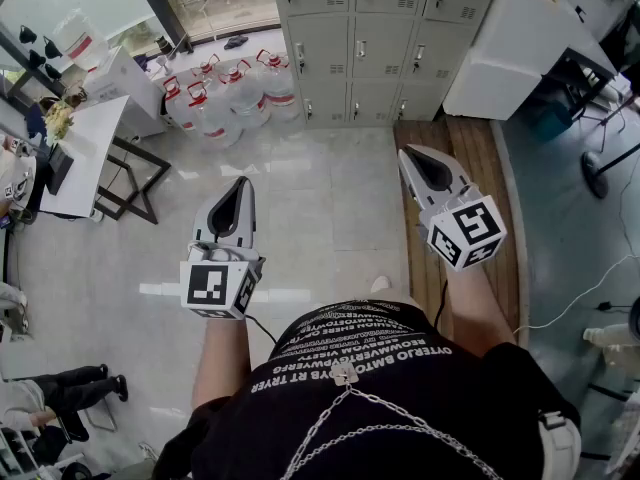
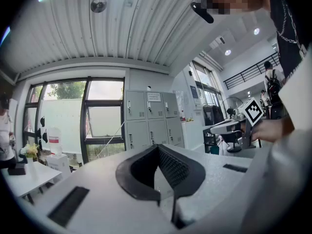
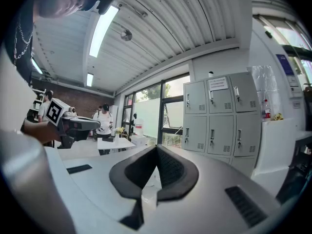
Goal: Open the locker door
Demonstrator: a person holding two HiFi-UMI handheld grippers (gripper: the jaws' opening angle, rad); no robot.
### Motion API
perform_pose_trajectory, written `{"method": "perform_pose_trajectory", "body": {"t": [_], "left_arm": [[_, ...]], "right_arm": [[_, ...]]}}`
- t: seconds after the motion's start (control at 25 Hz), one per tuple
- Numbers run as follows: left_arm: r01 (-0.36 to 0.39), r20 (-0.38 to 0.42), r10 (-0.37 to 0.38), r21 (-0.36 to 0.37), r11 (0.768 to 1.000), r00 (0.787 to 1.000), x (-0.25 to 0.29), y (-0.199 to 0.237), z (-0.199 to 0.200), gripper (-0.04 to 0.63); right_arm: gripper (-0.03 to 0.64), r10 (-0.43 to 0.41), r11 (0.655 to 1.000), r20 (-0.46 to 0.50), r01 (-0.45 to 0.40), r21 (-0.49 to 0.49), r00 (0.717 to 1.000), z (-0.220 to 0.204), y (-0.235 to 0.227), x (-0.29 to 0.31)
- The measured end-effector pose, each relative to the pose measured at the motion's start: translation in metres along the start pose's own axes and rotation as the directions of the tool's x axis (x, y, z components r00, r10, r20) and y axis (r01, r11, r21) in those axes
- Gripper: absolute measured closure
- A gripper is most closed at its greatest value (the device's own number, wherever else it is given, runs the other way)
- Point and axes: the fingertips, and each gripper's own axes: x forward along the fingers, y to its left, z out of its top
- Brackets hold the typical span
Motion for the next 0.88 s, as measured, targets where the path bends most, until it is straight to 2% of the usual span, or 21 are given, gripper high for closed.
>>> {"method": "perform_pose_trajectory", "body": {"t": [0.4,0.88], "left_arm": [[0.020,-0.009,-0.020,-0.026,0.999,1.000,-0.059,0.027,-0.024,0.598],[0.003,-0.032,-0.004,-0.049,0.999,0.999,-0.070,0.045,-0.042,0.598]], "right_arm": [[0.620,0.010,1.000,-0.044,-0.010,0.015,0.999,-0.008,0.077,0.002],[0.620,-0.004,0.999,-0.048,0.006,0.049,0.999,-0.013,0.077,0.007]]}}
